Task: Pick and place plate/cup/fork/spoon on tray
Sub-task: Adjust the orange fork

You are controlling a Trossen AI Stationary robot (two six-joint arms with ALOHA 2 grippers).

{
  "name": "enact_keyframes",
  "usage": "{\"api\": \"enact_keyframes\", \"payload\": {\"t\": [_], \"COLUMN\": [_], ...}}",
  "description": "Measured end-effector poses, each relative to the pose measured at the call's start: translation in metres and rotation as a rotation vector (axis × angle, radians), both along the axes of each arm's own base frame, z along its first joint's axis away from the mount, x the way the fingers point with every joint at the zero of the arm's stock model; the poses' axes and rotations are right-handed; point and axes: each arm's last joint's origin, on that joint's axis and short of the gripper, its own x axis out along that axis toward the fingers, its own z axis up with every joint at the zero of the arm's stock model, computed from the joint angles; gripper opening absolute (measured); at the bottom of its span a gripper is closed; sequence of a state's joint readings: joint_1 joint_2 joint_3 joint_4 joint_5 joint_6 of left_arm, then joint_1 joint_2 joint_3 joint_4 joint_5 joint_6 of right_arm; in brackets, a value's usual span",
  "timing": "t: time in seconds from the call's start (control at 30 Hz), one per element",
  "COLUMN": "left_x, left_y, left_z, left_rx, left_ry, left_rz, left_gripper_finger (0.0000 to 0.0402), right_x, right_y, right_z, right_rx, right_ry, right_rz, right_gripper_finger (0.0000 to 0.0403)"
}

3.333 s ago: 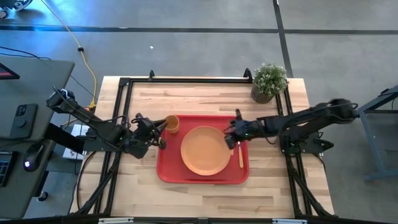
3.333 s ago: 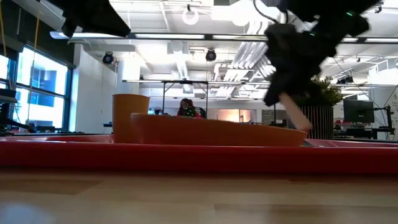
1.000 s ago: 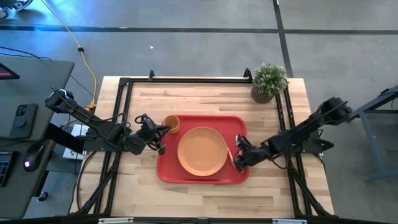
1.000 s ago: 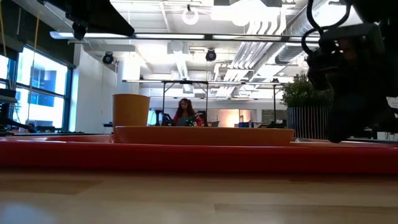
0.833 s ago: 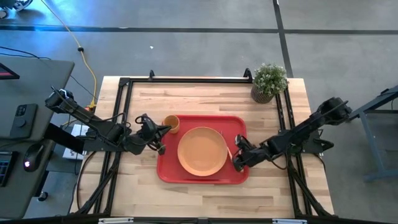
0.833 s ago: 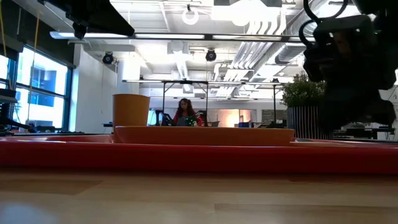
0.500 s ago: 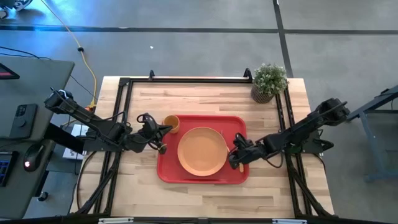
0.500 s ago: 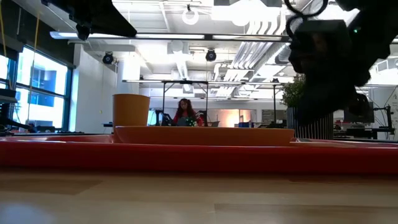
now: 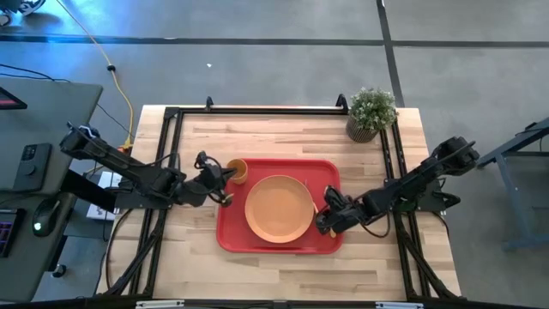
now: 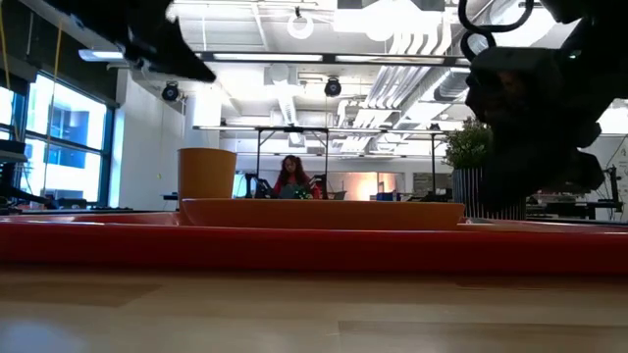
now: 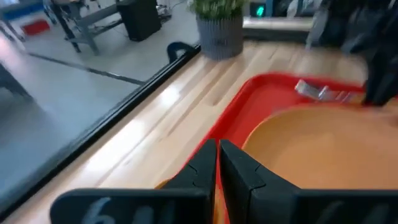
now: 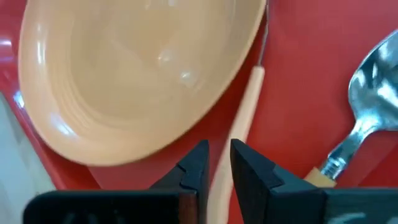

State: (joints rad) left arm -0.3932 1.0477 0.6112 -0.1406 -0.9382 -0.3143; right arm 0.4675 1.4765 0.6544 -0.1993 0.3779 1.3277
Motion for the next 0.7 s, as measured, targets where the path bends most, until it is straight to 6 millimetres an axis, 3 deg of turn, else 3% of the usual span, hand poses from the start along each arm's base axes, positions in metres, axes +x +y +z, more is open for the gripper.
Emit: {"api": "enact_keyframes", "payload": {"t": [0.37,0.7], "left_x": [-0.001,-0.009], "left_y": [0.014,0.007], "left_z": [-0.018,-0.006], "left_rx": [0.001,-0.064], "left_ry": [0.023,-0.059], "left_rz": [0.04,-0.031], "left_gripper_finger": [0.0009,0.0009], "right_x": [-0.004,0.021], "right_y": [0.007,0.018], "right_z": [0.001,0.048], "right_rx": [0.019,-0.242], "right_ry": [0.012,-0.019], "right_rz": [-0.015,0.245], "right_gripper_finger": [0.0055,0.0055]}}
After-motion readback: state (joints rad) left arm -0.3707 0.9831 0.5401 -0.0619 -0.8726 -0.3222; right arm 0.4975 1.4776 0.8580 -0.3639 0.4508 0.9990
